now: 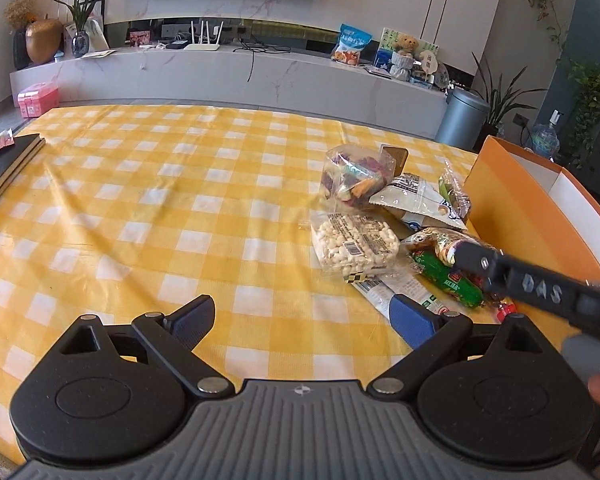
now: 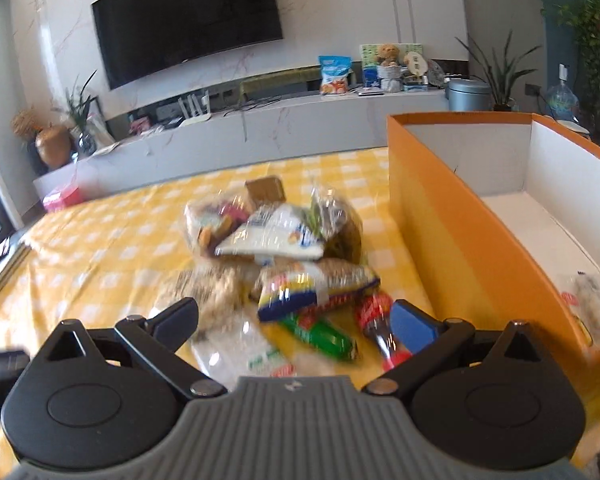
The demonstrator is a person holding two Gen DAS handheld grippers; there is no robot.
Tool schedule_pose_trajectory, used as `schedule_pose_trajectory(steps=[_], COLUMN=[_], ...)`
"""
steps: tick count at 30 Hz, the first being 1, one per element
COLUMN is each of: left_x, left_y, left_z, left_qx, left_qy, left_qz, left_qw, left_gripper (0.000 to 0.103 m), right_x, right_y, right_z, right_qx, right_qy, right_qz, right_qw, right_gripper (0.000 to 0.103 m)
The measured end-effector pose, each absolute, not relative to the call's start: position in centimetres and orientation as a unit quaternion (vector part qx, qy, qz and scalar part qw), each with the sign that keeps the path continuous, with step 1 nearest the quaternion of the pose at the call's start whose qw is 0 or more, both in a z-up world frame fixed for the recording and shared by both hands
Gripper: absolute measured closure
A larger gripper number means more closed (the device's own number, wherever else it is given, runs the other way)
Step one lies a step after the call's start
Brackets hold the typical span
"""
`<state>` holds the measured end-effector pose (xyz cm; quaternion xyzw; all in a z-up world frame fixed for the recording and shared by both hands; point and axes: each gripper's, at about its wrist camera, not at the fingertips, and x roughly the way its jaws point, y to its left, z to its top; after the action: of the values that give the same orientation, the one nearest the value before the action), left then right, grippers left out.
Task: Organize snacks
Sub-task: 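Grasp the blue-wrapped bread bag with the right tool and lift it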
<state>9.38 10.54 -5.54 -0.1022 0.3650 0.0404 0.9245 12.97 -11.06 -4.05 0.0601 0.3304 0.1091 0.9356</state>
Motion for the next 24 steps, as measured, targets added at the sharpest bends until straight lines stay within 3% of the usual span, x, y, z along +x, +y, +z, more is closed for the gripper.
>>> schedule_pose_trajectory(steps=[16, 21, 24], left_x=[9.8, 9.6, 9.6], left_y=[9.7, 9.0, 8.7], left_z=[-5.7, -5.6, -5.7], left_qx=[-0.089, -0.070, -0.064], left_qy=[0.372, 0.367, 0.369], left_qz=[0.042, 0.036, 0.033], left_qw=[0.923, 0.927, 0.927], left_gripper=[0.000, 0.000, 0.000], right_x=[19.3, 19.8, 19.8], right_y=[-7.8, -8.3, -8.4], right_z=[-6.0, -6.8, -7.0], right_qx=[-0.071, -0.052, -0.047], right_qy=[0.346, 0.364, 0.367], right_qz=[0.094, 0.082, 0.084], right_qw=[0.931, 0.927, 0.925], right_gripper=[0.004, 0.024, 0.028])
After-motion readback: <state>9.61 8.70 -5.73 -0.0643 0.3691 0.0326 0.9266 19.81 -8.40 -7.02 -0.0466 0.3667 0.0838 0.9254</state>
